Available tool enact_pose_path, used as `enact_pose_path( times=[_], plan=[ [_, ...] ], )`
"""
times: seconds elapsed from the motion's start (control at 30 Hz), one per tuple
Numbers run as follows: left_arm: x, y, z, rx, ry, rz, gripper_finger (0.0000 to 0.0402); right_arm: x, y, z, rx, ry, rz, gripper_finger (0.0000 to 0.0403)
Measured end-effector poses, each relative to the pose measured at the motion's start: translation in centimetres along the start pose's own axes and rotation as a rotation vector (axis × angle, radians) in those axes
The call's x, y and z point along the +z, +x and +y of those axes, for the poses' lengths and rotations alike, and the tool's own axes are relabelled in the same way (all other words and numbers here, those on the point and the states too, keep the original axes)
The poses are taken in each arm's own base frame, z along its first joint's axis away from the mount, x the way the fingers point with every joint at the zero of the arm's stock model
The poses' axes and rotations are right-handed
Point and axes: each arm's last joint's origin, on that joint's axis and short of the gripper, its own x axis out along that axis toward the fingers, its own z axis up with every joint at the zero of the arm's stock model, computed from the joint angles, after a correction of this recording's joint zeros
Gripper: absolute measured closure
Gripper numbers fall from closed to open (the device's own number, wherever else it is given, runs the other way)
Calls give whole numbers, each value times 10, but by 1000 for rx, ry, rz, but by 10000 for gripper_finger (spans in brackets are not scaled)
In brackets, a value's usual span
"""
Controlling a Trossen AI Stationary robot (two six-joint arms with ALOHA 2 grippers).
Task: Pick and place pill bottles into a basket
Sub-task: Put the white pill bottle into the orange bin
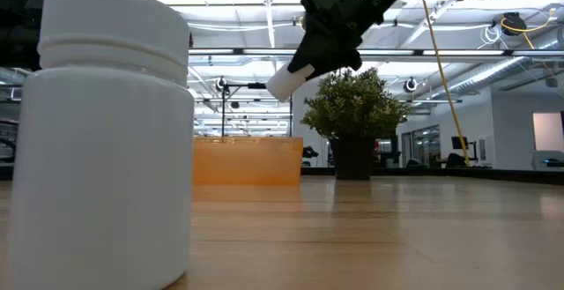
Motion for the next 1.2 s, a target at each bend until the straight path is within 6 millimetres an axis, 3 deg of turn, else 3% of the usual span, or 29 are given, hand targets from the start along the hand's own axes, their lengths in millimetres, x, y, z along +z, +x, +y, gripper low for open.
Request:
enact_pose_path(
  times=[0.3,0.53,0.73,1.2],
  plan=[
    [0,0,0,0,-10,0,23,28,21,-2,-73,-17,122,244],
    [0,0,0,0,-13,0,23,46,53,-6,-89,2,265,244],
    [0,0,0,-3,-13,1,23,45,75,-10,-121,-4,409,244],
    [0,0,0,-3,-12,1,23,41,81,-16,-121,7,463,244]
  ],
)
